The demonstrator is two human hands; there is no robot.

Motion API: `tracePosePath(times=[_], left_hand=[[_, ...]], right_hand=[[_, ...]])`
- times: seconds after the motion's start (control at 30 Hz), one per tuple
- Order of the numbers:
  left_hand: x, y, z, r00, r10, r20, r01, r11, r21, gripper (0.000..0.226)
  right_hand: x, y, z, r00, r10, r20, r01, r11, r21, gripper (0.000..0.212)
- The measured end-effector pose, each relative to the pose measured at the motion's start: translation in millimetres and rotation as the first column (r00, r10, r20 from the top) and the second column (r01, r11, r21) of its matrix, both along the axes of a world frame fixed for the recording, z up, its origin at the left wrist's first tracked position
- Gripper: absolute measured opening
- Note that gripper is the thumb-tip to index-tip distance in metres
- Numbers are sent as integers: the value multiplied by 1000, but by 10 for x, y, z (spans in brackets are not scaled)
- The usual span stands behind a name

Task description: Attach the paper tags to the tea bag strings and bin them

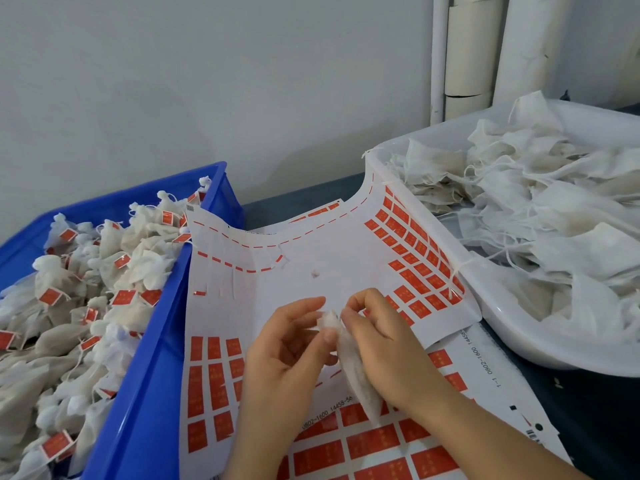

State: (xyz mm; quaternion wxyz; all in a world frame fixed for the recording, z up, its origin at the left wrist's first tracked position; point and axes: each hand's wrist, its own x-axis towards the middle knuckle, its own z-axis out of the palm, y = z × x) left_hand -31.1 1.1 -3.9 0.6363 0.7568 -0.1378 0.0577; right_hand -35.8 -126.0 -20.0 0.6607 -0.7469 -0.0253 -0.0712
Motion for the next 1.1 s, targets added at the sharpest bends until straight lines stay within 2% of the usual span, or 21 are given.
tracePosePath(times=[0.07, 0.13, 0.2, 0.3, 0.43, 0.53, 0.67, 0.77, 0.83, 0.9, 1.0, 1.1], left_hand=[[3, 8, -5, 996, 10, 86, -15, 998, 64, 34], [11, 23, 1, 961, 27, 276, -87, 974, 208, 26], [21, 39, -8, 922, 36, 385, -160, 942, 295, 16], [21, 38, -15, 926, 25, 378, -163, 927, 338, 15], [36, 59, -87, 898, 23, 439, -225, 881, 415, 40], [38, 60, -104, 906, 32, 421, -234, 868, 437, 41], [21, 30, -93, 912, 74, 404, -240, 894, 378, 22], [20, 37, -88, 922, 119, 368, -253, 906, 340, 26], [-1, 30, -60, 937, 102, 336, -212, 927, 310, 19], [-36, 20, -12, 961, 95, 261, -152, 966, 208, 9], [-55, 26, 34, 985, 85, 149, -92, 995, 41, 17], [-49, 15, 64, 996, 62, 60, -61, 998, -11, 30]], right_hand=[[14, -11, 5, 1000, -8, -25, 8, 1000, 15, 17], [15, -17, 18, 1000, 4, -27, -4, 1000, 12, 17], [-1, -13, 31, 1000, 29, 3, -29, 999, -20, 15], [-31, 0, 48, 996, 67, 51, -64, 996, -66, 13], [-39, 12, 41, 996, 78, 50, -73, 993, -90, 11], [-42, 29, 34, 996, 71, 48, -66, 993, -93, 10], [-51, 27, 60, 998, 45, 49, -42, 997, -59, 10], [-45, 24, 65, 997, 44, 68, -41, 998, -40, 11], [-50, 23, 68, 997, 53, 62, -53, 999, -9, 9], [-57, 15, 82, 997, 55, 55, -57, 997, 42, 8], [-59, 3, 102, 996, 77, 55, -82, 992, 95, 8], [-67, 8, 104, 993, 110, 47, -115, 986, 119, 8]])
